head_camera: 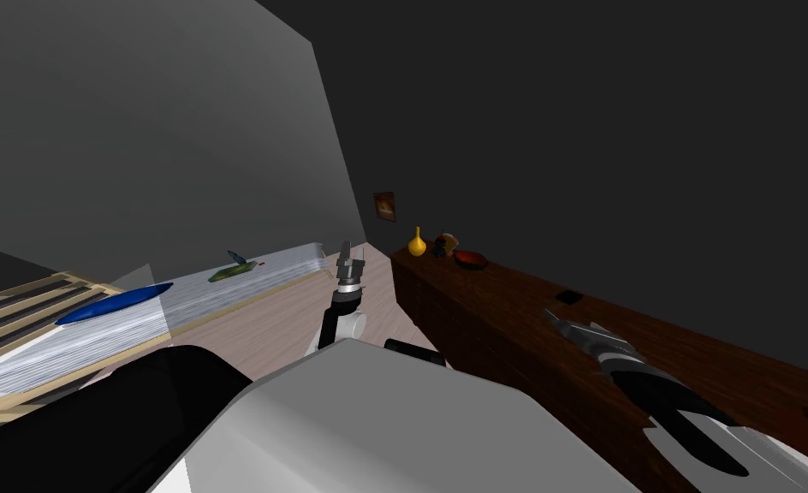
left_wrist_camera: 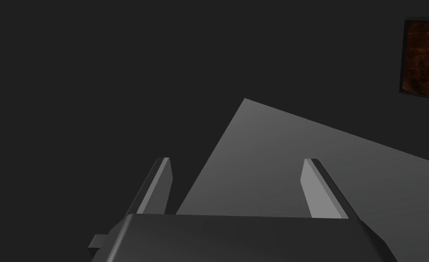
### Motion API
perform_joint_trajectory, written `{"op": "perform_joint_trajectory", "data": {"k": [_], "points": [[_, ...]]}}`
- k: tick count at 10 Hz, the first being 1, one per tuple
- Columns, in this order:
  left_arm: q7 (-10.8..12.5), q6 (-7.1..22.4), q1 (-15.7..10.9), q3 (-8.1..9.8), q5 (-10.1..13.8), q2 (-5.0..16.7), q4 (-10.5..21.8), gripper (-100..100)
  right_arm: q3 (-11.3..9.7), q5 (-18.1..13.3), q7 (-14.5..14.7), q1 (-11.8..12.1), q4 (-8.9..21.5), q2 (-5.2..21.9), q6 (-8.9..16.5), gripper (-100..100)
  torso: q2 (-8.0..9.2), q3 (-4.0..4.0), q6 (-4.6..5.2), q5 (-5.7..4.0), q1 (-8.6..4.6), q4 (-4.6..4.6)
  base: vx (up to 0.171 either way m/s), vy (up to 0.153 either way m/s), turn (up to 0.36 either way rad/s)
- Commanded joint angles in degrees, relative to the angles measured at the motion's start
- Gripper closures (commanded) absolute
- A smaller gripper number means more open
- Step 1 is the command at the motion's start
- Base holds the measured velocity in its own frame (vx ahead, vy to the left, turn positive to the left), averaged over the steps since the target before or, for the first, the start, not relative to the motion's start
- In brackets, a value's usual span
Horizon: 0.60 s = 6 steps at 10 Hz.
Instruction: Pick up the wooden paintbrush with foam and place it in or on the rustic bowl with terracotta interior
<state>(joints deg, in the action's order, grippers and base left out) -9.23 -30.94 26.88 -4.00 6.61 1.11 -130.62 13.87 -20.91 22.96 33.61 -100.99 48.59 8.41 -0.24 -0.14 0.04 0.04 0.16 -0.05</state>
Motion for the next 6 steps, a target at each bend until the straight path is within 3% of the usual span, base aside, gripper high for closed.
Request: {"op": "perform_joint_trajectory", "data": {"k": [1, 6], "points": [[0.0, 0.0, 0.0, 0.0, 0.0, 0.0, 0.0, 0, 0.9, -0.5, -0.2, 0.9, 1.4, 2.9, 1.0, -100, 0.0, 0.0, 0.0, 0.0, 0.0, 0.0, 0.078, 0.053, 0.041], [0.0, 0.0, 0.0, 0.0, 0.0, 0.0, 0.0, 0, 1.9, -2.1, -0.1, 2.2, 3.8, 9.1, 4.7, -100, 0.12, 0.07, 0.01, 0.0, -0.05, 0.03, 0.057, 0.044, 0.041]]}}
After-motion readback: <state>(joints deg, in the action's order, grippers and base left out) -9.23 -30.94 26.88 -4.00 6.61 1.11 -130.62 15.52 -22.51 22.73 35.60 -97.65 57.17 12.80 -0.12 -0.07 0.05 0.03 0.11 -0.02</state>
